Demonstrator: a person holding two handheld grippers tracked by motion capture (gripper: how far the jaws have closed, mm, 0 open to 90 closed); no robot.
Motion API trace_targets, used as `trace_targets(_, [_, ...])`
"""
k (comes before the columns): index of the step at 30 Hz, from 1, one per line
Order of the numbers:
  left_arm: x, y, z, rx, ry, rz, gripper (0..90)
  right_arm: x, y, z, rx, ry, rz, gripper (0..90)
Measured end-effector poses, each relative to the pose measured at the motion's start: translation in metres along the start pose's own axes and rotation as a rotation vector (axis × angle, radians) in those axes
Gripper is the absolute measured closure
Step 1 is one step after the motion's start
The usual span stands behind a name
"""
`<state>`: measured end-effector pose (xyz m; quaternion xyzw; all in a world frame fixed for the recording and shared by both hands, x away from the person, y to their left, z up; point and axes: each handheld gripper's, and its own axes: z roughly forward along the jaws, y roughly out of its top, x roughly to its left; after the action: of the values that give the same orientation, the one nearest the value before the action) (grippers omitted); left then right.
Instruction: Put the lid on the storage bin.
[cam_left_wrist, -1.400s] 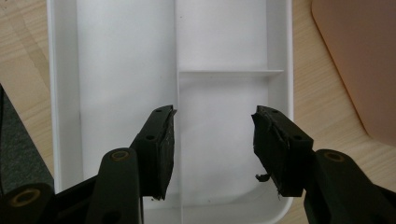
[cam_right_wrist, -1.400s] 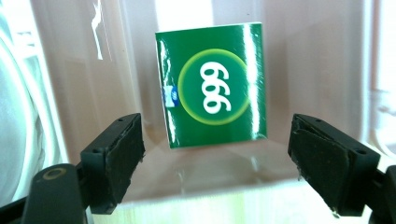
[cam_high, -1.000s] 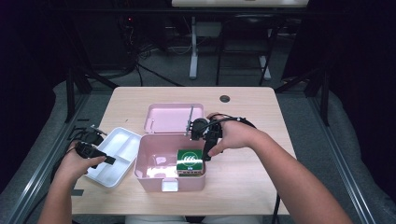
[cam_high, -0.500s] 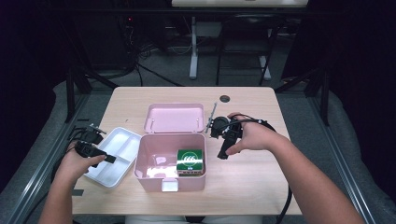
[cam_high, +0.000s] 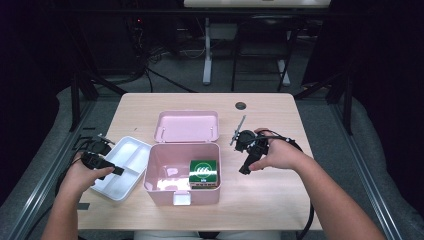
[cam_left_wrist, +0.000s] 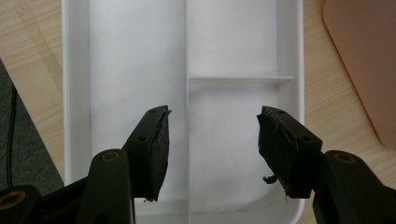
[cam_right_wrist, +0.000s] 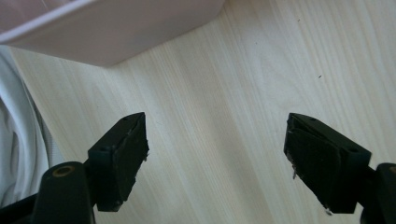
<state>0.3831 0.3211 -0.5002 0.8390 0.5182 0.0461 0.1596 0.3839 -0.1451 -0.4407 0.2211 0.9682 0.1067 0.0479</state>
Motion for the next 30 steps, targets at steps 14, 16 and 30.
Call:
trace_targets(14, [0.004,-0.002,-0.001,-0.059,0.018,-0.015,45.5,-0.016,-0.033,0.022,-0.054,-0.053,0.194,23.6])
trace_targets(16, [0.004,-0.002,-0.002,-0.069,0.02,-0.009,45.5,-0.017,-0.037,0.025,-0.062,-0.072,0.216,24.4])
trace_targets(30, [0.005,-0.002,0.0,-0.065,0.033,-0.011,50.4,-0.007,-0.065,0.041,-0.187,-0.157,0.377,25.0])
